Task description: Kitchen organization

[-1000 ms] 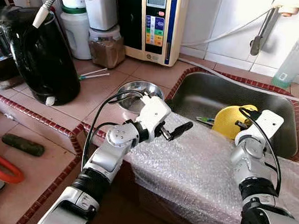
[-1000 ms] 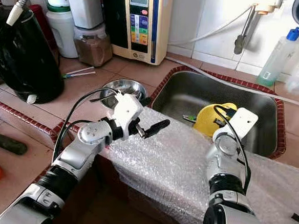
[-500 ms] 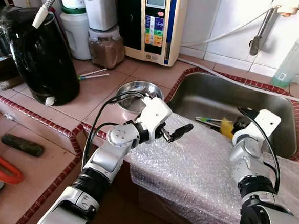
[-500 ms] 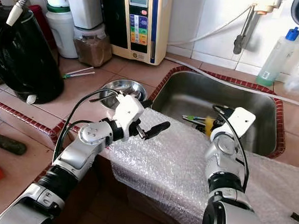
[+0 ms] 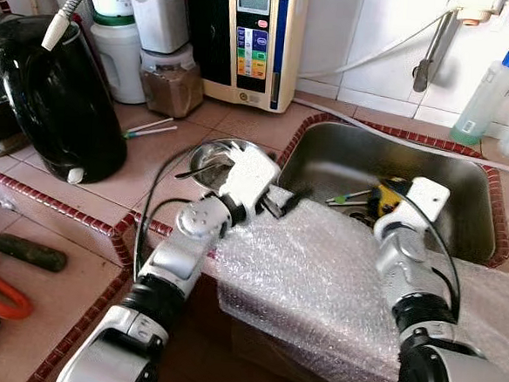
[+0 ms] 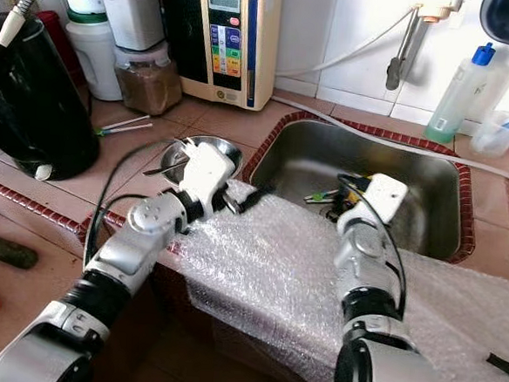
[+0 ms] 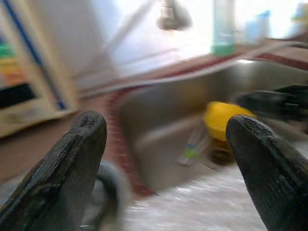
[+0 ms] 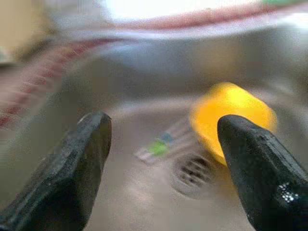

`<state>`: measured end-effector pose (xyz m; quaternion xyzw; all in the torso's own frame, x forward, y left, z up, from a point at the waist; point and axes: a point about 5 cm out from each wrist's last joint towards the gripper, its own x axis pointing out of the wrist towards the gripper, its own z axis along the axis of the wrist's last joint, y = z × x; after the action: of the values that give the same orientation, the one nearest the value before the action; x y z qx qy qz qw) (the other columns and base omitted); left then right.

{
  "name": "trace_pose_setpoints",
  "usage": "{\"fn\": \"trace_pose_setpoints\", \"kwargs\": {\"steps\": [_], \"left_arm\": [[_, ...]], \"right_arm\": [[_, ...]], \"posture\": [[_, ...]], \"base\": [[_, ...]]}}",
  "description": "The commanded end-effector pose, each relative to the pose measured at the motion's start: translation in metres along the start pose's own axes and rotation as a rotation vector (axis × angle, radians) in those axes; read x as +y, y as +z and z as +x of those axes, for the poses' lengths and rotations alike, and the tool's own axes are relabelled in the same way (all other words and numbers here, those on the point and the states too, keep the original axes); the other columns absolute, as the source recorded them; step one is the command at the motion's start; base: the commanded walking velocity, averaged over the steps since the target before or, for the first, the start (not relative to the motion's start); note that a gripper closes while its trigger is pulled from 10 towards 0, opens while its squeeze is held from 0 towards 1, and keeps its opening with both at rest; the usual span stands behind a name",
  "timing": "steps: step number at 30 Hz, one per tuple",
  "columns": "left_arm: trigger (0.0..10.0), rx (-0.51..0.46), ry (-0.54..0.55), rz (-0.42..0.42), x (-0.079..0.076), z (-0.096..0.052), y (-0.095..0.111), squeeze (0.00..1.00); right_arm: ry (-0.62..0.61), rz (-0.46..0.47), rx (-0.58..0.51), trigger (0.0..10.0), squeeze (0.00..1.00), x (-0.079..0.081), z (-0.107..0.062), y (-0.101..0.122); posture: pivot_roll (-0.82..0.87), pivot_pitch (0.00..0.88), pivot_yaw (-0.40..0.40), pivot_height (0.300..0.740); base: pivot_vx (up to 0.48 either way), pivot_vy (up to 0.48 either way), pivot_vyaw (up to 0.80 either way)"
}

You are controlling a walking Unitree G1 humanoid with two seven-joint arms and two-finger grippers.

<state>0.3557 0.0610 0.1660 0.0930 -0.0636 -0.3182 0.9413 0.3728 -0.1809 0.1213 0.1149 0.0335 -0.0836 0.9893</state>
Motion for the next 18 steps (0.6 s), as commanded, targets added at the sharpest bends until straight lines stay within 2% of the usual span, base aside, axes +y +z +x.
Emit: {"fn": "trace_pose_setpoints", "kwargs": {"steps": [1,2,3,4,6,7,8,9,10,12,14,15,17,18], "left_arm": [[10.0,-0.01,0.076,0.01,0.012,-0.001,0.003,1.0],[10.0,-0.015,0.123,0.014,0.019,-0.002,0.004,1.0],[10.0,-0.015,0.123,0.014,0.019,-0.002,0.004,1.0],[10.0,-0.019,0.181,0.032,0.026,-0.005,0.004,1.0],[10.0,0.001,0.282,0.042,0.037,-0.01,0.001,1.0],[10.0,0.006,0.303,0.042,0.04,-0.011,0.0,1.0],[10.0,0.013,0.322,0.033,0.042,-0.012,-0.001,1.0],[10.0,0.038,0.396,0.002,0.05,-0.017,-0.007,1.0],[10.0,0.052,0.429,-0.01,0.054,-0.019,-0.01,1.0],[10.0,0.066,0.453,-0.014,0.057,-0.021,-0.013,1.0],[10.0,0.094,0.522,-0.048,0.064,-0.027,-0.02,1.0],[10.0,0.094,0.522,-0.048,0.064,-0.027,-0.02,1.0],[10.0,0.117,0.595,-0.1,0.07,-0.031,-0.026,1.0],[10.0,0.121,0.604,-0.109,0.07,-0.032,-0.027,1.0]], "right_arm": [[0.07,-0.011,-0.068,10.0,1.0,0.011,0.0,0.011],[0.121,0.032,-0.087,10.0,1.0,0.019,-0.001,0.014],[0.121,0.032,-0.087,10.0,1.0,0.019,-0.001,0.014],[0.183,0.034,-0.113,10.0,1.0,0.029,-0.004,0.017],[0.286,-0.007,-0.139,10.0,1.0,0.043,-0.01,0.017],[0.299,-0.013,-0.143,10.0,1.0,0.045,-0.011,0.017],[0.32,-0.02,-0.146,10.0,1.0,0.048,-0.012,0.017],[0.418,-0.015,-0.138,10.0,1.0,0.06,-0.018,0.014],[0.464,-0.001,-0.135,10.0,1.0,0.066,-0.022,0.014],[0.497,0.001,-0.138,10.0,1.0,0.07,-0.025,0.014],[0.626,-0.112,-0.167,10.0,1.0,0.086,-0.036,0.014],[0.626,-0.112,-0.167,10.0,1.0,0.086,-0.036,0.014],[0.69,-0.201,-0.175,10.0,1.0,0.091,-0.044,0.012],[0.694,-0.211,-0.176,10.0,1.0,0.091,-0.044,0.012]], "posture": [[0.06,0.0,0.046,0.74],[0.06,0.0,0.046,0.74],[0.06,0.0,0.046,0.74],[0.06,0.0,0.046,0.74],[0.05,0.0,0.047,0.74],[0.05,0.0,0.047,0.74],[0.05,0.0,0.048,0.74],[0.05,0.0,0.049,0.74],[0.05,0.0,0.049,0.74],[0.05,0.0,0.049,0.74],[0.05,0.0,0.049,0.74],[0.05,0.0,0.049,0.74],[0.05,0.0,0.049,0.74],[0.05,0.0,0.049,0.74]], "base": [[0.0,0.0,0.0],[0.0,0.0,0.0],[0.0,0.0,0.0],[0.0,0.0,0.0],[0.0,0.0,0.0],[0.0,0.0,0.0],[0.0,0.0,0.0],[0.0,0.0,0.0],[0.0,0.0,0.0],[0.0,0.0,0.0],[0.0,0.0,0.0],[0.0,0.0,0.0],[0.0,0.0,0.0],[0.0,0.0,0.0]]}}
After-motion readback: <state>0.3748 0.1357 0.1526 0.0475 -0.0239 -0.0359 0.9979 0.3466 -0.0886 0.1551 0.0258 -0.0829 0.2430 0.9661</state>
